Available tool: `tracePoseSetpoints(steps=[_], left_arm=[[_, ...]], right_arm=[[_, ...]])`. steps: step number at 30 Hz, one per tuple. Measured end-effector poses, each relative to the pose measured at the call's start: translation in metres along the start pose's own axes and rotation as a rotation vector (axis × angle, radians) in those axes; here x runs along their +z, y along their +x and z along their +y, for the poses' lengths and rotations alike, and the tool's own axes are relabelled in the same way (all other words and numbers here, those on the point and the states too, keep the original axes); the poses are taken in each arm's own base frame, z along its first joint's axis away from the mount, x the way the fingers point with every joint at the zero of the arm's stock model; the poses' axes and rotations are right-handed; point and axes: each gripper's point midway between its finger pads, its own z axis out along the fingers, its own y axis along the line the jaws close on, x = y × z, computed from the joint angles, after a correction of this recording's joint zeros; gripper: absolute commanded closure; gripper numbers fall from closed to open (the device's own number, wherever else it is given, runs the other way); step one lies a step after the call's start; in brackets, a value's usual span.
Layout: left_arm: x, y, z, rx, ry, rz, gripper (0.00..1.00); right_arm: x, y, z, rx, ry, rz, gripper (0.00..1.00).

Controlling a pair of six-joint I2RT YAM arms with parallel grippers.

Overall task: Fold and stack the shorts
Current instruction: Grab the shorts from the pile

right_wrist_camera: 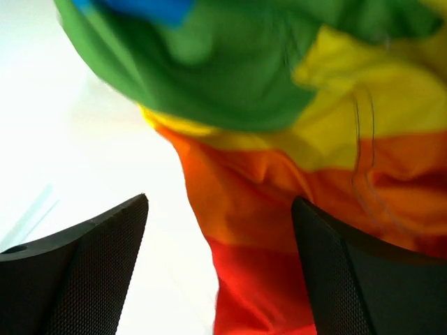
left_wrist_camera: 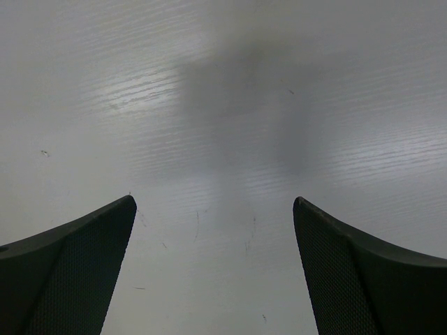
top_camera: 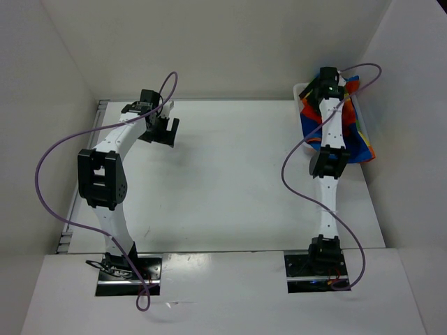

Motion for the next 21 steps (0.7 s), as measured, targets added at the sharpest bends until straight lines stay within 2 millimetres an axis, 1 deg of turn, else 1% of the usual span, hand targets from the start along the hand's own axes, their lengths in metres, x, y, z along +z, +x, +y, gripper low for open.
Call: tracePoseSetpoints(steps=[3, 4, 6, 7, 9, 10, 11, 13, 15, 17, 19, 21], left_arm=[[0.0, 0.0, 0.0, 0.0, 0.0, 0.0, 0.0], [0.0, 0.0, 0.0, 0.0, 0.0, 0.0, 0.0], [0.0, 0.0, 0.0, 0.0, 0.0, 0.0, 0.0], [0.0, 0.0, 0.0, 0.0, 0.0, 0.0, 0.0], [0.0, 0.0, 0.0, 0.0, 0.0, 0.0, 0.0], [0.0, 0.0, 0.0, 0.0, 0.0, -0.001, 0.0], [0.0, 0.0, 0.0, 0.0, -0.002, -0.001, 0.0], [-0.001, 0.0, 0.001, 0.0, -0.005, -0.002, 0.0], [-0.001, 0.0, 0.001, 0.0, -0.007, -0.002, 0.0], [0.0, 0.0, 0.001, 0.0, -0.007, -0.001, 0.0], [0.0, 0.0, 0.001, 0.0, -0.006, -0.002, 0.0], [-0.001, -0.001, 0.001, 0.0, -0.006, -0.005, 0.0]], right_arm=[[-0.003, 0.013, -0.005, -0.039, 0.056, 0.021, 0.28], [-0.003, 0.017, -0.007, -0.046, 0.074, 0.024, 0.42], [-0.005, 0.021, -0.013, -0.055, 0.121, 0.023, 0.53], [-0.006, 0.022, -0.016, -0.058, 0.142, 0.02, 0.64], [-0.007, 0.023, -0.023, -0.063, 0.187, 0.013, 0.74], [-0.008, 0.022, -0.026, -0.061, 0.201, 0.008, 0.85], [-0.008, 0.021, -0.027, -0.056, 0.21, 0.004, 0.9], [-0.012, 0.017, -0.029, -0.054, 0.226, -0.01, 0.98], [-0.019, 0.01, -0.027, -0.048, 0.226, -0.027, 1.0], [-0.032, -0.001, -0.021, -0.042, 0.215, -0.052, 1.0], [-0.052, -0.017, -0.01, -0.036, 0.186, -0.086, 1.0], [-0.08, -0.037, 0.005, -0.037, 0.135, -0.125, 1.0]])
